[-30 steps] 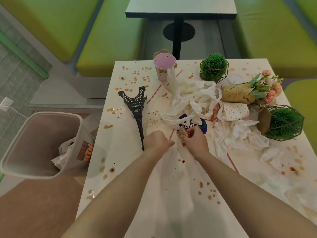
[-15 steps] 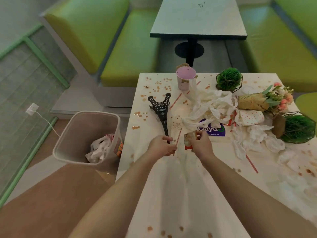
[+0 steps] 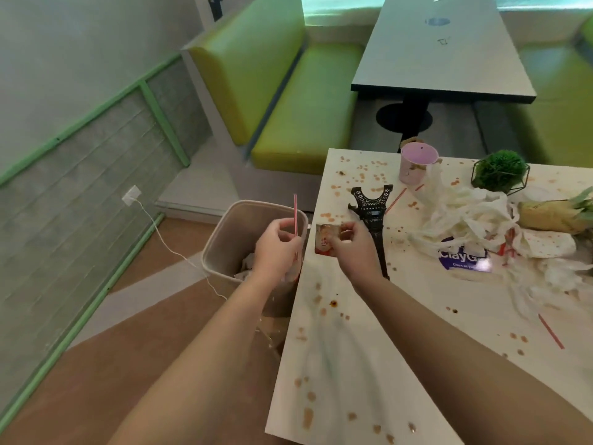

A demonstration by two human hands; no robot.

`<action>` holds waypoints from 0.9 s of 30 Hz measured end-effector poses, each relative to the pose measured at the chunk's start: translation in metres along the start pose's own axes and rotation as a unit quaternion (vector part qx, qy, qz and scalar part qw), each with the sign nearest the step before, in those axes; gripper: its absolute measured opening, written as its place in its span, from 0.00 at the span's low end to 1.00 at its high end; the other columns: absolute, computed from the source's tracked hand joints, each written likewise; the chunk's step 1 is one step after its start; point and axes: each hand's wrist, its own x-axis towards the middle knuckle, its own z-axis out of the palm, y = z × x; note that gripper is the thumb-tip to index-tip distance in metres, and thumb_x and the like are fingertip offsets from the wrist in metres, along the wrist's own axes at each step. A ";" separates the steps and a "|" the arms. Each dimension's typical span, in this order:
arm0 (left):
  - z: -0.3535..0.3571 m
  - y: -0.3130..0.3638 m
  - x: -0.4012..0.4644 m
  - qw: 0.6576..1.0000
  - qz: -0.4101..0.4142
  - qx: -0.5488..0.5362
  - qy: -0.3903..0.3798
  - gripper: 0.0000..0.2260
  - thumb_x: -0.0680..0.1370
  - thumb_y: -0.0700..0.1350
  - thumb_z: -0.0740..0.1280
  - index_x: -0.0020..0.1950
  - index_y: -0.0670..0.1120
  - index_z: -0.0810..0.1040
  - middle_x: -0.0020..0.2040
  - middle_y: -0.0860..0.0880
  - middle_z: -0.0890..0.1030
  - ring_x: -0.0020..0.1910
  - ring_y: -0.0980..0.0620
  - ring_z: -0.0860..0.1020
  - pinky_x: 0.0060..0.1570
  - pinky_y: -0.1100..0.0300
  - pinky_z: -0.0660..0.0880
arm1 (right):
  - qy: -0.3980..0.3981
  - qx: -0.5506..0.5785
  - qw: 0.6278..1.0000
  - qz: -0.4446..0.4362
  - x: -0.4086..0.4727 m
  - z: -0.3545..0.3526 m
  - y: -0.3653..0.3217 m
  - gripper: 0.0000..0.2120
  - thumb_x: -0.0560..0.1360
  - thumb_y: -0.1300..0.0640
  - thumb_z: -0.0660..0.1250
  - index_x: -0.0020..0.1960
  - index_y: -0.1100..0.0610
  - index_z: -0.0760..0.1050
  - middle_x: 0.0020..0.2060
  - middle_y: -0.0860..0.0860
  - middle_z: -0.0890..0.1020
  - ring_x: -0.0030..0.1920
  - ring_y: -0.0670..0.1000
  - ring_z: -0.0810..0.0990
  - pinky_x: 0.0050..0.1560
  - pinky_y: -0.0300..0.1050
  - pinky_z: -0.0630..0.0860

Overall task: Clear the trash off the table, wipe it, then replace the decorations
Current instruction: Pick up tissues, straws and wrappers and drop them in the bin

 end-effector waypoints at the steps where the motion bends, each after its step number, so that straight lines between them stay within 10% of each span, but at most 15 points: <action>1: -0.011 -0.003 0.002 1.000 0.004 0.012 0.011 0.15 0.78 0.39 0.67 0.62 0.52 0.76 0.44 0.51 0.79 0.43 0.53 0.80 0.41 0.58 0.79 | -0.003 -0.002 1.000 -0.005 -0.002 0.010 -0.004 0.08 0.77 0.59 0.68 0.55 0.55 0.73 0.45 0.47 0.78 0.46 0.46 0.79 0.43 0.38 0.76; 8: -0.068 -0.028 0.018 0.985 0.009 0.161 0.062 0.18 0.76 0.40 0.69 0.65 0.52 0.75 0.45 0.53 0.81 0.42 0.55 0.80 0.33 0.65 0.70 | -0.064 -0.035 0.997 -0.023 -0.012 0.069 -0.023 0.09 0.78 0.57 0.68 0.55 0.53 0.70 0.43 0.44 0.76 0.45 0.44 0.78 0.38 0.33 0.74; 15: -0.068 -0.040 0.026 0.943 -0.051 0.328 0.014 0.20 0.77 0.55 0.69 0.68 0.54 0.74 0.61 0.53 0.79 0.56 0.51 0.78 0.48 0.55 0.77 | -0.087 -0.094 0.992 0.005 -0.012 0.074 -0.015 0.11 0.78 0.55 0.68 0.59 0.54 0.75 0.48 0.47 0.78 0.46 0.45 0.77 0.38 0.32 0.72; 27: 0.030 0.024 0.032 0.955 0.070 0.276 -0.085 0.10 0.79 0.57 0.64 0.54 0.53 0.78 0.51 0.55 0.81 0.50 0.53 0.79 0.50 0.53 0.78 | 0.032 -0.067 0.997 0.031 0.021 -0.024 -0.006 0.06 0.77 0.52 0.67 0.49 0.54 0.78 0.44 0.50 0.82 0.40 0.46 0.77 0.32 0.38 0.66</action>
